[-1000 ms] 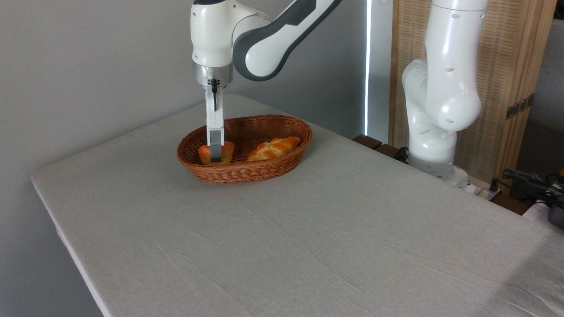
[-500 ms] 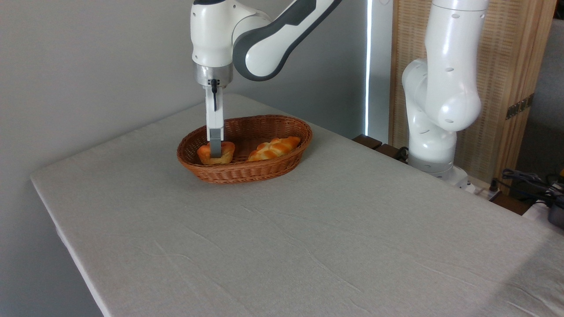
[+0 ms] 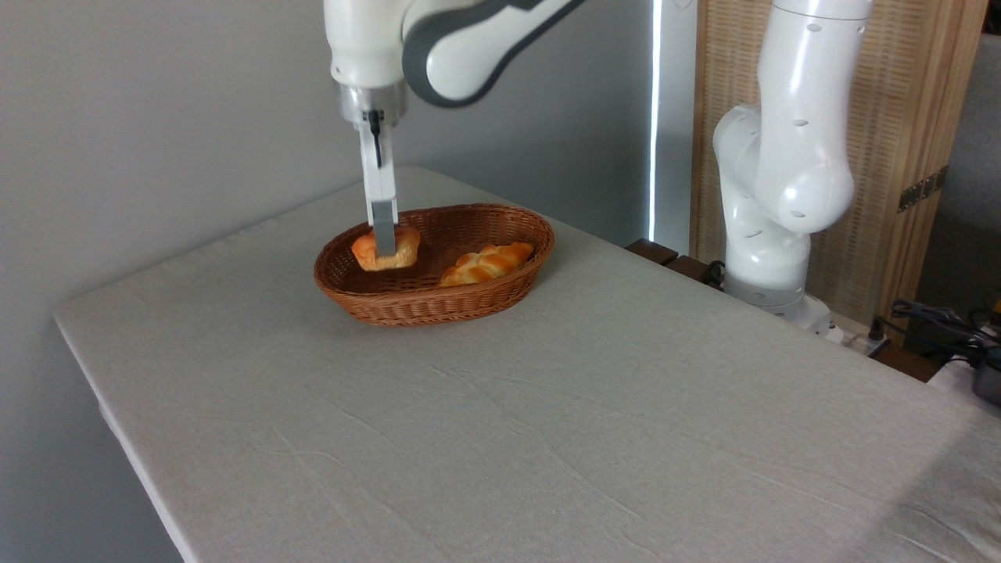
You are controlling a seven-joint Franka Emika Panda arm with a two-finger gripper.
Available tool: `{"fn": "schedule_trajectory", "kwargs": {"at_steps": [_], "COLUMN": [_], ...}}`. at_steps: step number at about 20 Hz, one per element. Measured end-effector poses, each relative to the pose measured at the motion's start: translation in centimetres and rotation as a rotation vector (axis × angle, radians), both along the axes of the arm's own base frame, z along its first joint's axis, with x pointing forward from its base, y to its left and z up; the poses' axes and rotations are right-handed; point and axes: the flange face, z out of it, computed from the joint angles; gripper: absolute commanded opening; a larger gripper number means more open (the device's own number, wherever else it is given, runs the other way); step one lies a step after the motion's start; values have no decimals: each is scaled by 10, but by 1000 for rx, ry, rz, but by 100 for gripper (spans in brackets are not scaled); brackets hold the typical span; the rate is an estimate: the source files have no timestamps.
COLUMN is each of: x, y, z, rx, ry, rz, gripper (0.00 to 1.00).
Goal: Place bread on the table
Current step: 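Carry the held roll out of the basket and lower it onto the table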
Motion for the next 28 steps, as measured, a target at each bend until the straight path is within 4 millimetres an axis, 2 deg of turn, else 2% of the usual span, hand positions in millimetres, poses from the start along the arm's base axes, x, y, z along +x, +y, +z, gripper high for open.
{"fn": "schedule_trajectory", "kwargs": {"at_steps": [3, 5, 7, 10, 13, 17, 18, 20, 21, 22, 26, 28], "x": [23, 36, 48, 62, 77, 103, 108, 120, 125, 134, 154, 157], "y": [30, 51, 73, 99, 109, 116, 118, 125, 128, 133, 141, 140], "z": [47, 68, 83, 86, 69, 33, 26, 6, -1, -13, -45, -50], "rx": [-8, -18, -11, 50, 132, 170, 174, 186, 189, 191, 197, 200], "ry": [29, 32, 18, -18, -41, -40, -37, -28, -28, -34, -52, -50], "rz": [59, 96, 128, 154, 156, 181, 187, 207, 215, 228, 252, 252], "gripper": [45, 45, 45, 46, 46, 57, 68, 80, 93, 100, 100, 100]}}
